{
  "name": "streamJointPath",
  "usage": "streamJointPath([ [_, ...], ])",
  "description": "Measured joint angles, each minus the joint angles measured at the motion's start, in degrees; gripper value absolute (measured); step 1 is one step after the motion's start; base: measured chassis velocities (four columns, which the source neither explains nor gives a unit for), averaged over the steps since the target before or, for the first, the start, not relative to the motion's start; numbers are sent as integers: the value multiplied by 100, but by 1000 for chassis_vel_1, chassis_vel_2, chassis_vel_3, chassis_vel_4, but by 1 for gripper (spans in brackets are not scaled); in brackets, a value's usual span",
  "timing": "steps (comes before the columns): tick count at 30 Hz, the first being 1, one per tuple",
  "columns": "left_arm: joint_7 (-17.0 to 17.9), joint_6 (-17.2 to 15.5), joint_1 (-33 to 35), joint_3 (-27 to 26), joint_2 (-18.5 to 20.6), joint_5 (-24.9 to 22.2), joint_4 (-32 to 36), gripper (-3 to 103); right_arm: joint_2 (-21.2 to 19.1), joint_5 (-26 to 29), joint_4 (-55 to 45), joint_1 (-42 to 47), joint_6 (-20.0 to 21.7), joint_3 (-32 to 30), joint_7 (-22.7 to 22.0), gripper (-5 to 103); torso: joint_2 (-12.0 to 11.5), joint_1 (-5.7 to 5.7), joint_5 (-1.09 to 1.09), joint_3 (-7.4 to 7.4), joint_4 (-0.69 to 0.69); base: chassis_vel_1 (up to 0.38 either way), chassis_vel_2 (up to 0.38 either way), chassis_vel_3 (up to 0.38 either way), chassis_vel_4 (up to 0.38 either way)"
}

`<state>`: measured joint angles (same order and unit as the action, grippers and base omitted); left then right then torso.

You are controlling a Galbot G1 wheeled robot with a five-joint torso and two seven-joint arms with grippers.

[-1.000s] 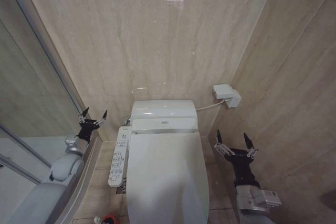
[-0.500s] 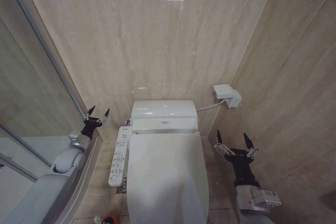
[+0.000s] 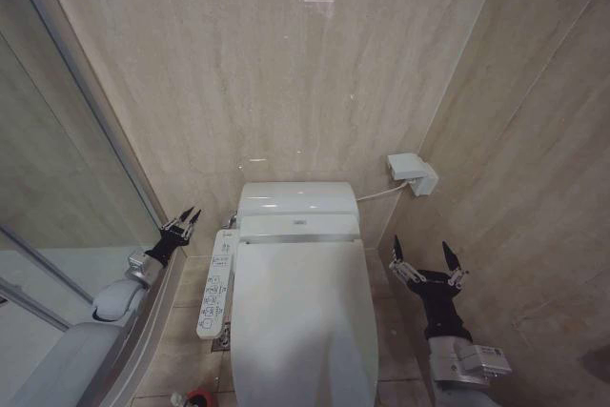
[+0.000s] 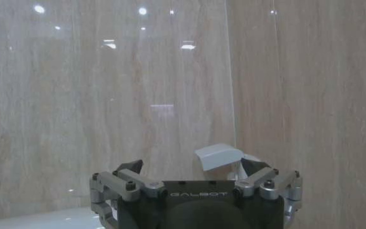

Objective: Open the toilet lid, clean the toilet bowl with a toilet brush, close the toilet lid, and flush.

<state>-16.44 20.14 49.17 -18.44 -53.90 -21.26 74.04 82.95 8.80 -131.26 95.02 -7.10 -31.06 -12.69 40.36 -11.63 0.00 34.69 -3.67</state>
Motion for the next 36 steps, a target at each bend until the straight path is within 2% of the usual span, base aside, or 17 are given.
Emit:
streamJointPath([
  [6,-66,23,35,-30,-25,23,-8,16,0,0,0,0,0,0,0,100,1,1,0,0,0,0,0,0,0],
  [7,-61,23,39,-31,-34,25,-8,0,0,0,0,0,0,0,0,100,1,1,0,0,0,0,0,0,0],
  [36,-33,5,94,-142,-73,42,-3,0,0,0,0,0,0,0,0,100,0,-1,0,0,-1,-14,13,11,-13],
])
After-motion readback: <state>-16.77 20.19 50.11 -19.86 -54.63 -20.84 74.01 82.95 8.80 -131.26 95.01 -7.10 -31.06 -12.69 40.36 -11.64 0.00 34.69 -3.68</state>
